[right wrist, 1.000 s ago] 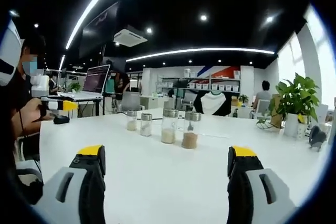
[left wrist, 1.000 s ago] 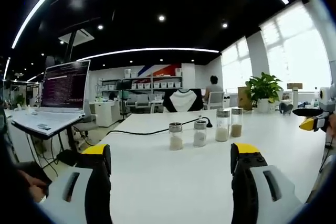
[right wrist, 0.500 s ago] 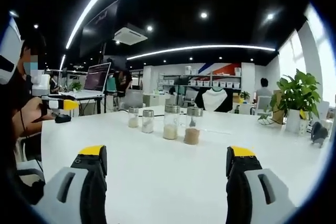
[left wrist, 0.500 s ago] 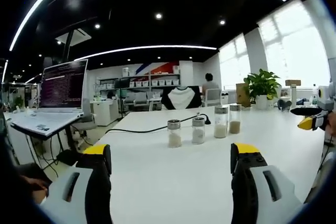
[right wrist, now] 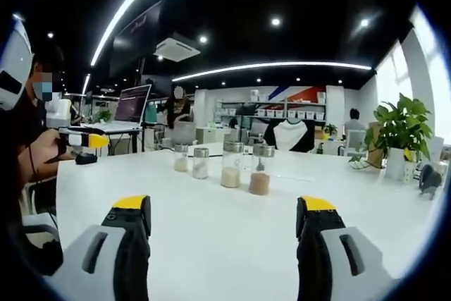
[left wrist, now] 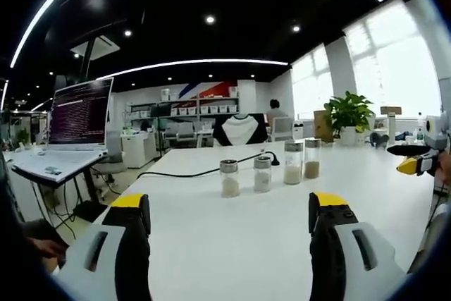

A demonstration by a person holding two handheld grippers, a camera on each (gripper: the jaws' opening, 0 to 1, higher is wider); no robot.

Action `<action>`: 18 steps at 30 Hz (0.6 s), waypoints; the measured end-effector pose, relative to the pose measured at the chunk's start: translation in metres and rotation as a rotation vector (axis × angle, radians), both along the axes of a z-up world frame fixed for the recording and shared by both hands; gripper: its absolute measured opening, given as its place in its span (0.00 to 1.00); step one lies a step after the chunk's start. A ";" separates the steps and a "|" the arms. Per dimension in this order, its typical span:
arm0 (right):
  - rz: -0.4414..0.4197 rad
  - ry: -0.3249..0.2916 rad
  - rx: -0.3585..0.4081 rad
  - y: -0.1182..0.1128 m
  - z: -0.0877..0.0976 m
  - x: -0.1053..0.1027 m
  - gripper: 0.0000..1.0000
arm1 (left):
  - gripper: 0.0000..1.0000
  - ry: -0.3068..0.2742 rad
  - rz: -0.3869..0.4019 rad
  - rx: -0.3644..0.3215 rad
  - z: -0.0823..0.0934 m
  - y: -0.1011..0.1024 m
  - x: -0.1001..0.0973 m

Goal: Rotate the seasoning bottle until the label or dispensing opening points toward the visible target arrow and the bottle remains upright within the marked orientation range

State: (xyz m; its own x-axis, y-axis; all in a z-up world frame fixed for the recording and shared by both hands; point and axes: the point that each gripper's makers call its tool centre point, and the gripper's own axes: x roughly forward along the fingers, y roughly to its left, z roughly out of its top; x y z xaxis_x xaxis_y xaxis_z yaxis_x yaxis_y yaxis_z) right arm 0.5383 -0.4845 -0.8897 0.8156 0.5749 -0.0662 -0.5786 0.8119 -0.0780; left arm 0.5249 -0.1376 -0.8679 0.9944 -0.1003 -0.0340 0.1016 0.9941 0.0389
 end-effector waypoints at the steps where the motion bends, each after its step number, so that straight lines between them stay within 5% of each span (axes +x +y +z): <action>1: 0.001 0.000 -0.001 0.000 0.000 0.000 0.85 | 0.99 0.002 -0.002 0.001 0.000 -0.001 0.000; 18: 0.013 0.006 -0.004 0.001 -0.002 -0.001 0.79 | 0.98 0.007 -0.022 0.007 -0.001 -0.007 0.004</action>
